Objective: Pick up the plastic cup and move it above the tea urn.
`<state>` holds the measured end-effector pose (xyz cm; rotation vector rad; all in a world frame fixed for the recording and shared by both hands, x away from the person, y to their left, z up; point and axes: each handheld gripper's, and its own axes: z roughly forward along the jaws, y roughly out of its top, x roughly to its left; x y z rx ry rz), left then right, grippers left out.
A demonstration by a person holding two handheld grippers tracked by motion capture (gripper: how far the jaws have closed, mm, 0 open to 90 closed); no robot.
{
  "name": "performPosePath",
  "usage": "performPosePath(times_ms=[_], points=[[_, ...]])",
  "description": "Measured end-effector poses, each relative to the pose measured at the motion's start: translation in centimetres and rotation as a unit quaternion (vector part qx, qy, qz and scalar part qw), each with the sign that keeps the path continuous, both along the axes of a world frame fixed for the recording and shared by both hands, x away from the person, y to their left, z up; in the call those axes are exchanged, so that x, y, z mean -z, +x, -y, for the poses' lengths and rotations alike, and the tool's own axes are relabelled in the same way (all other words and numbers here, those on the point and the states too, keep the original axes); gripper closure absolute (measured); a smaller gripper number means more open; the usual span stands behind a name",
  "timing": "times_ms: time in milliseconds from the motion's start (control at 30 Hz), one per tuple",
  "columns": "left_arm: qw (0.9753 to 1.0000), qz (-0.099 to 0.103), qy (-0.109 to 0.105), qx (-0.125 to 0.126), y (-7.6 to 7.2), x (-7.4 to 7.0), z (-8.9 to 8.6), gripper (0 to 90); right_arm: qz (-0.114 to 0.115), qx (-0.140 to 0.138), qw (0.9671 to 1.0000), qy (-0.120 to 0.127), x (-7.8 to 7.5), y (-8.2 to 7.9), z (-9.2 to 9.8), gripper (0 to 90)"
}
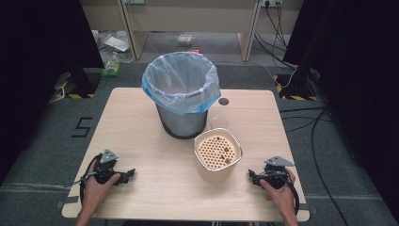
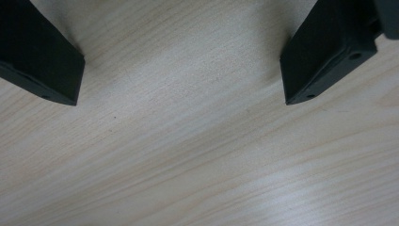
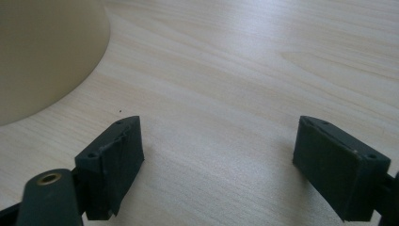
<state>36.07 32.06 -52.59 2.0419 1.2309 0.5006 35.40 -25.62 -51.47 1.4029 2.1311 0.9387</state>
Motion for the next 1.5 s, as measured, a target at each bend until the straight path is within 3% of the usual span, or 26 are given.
performPosePath(times_ms=[133, 167, 367, 433, 767, 1067, 1133, 1367, 1500], points=[[1.0, 0.0, 0.0, 0.0, 0.0, 0.0, 0.0, 0.0, 0.003, 0.007, 1.0, 0.003, -0.1, 0.0, 0.4, 21.9], [1.0, 0.0, 0.0, 0.0, 0.0, 0.0, 0.0, 0.0, 0.002, 0.009, 0.9999, 0.013, -0.2, -0.1, 0.5, 23.5], [1.0, 0.0, 0.0, 0.0, 0.0, 0.0, 0.0, 0.0, 0.023, 0.014, 0.9996, 0.01, -0.8, -0.1, 0.7, 26.7], [1.0, 0.0, 0.0, 0.0, 0.0, 0.0, 0.0, 0.0, 0.02, 0.015, 0.9996, 0.014, -1.1, -0.1, 0.7, 28.0], [1.0, 0.0, 0.0, 0.0, 0.0, 0.0, 0.0, 0.0, 0.034, -0.005, 0.9994, -0.005, -3.9, 0.6, 0.5, 36.5], [1.0, 0.0, 0.0, 0.0, 0.0, 0.0, 0.0, 0.0, 0.05, -0.008, 0.9987, 0.003, -7.7, 3.9, 0.8, 40.2], [1.0, 0.0, 0.0, 0.0, 0.0, 0.0, 0.0, 0.0, 0.053, -0.003, 0.9985, 0.005, -8.8, 5.3, 0.9, 42.3], [1.0, 0.0, 0.001, 0.001, 0.0, 0.0, 0.0, 0.0, 0.045, -0.026, 0.9985, 0.016, -10.7, 8.3, -0.5, 47.8], [1.0, -0.001, 0.001, 0.002, 0.0, 0.0, 0.0, 0.0, 0.041, -0.037, 0.9984, 0.008, -11.1, 9.5, -1.2, 50.8]])
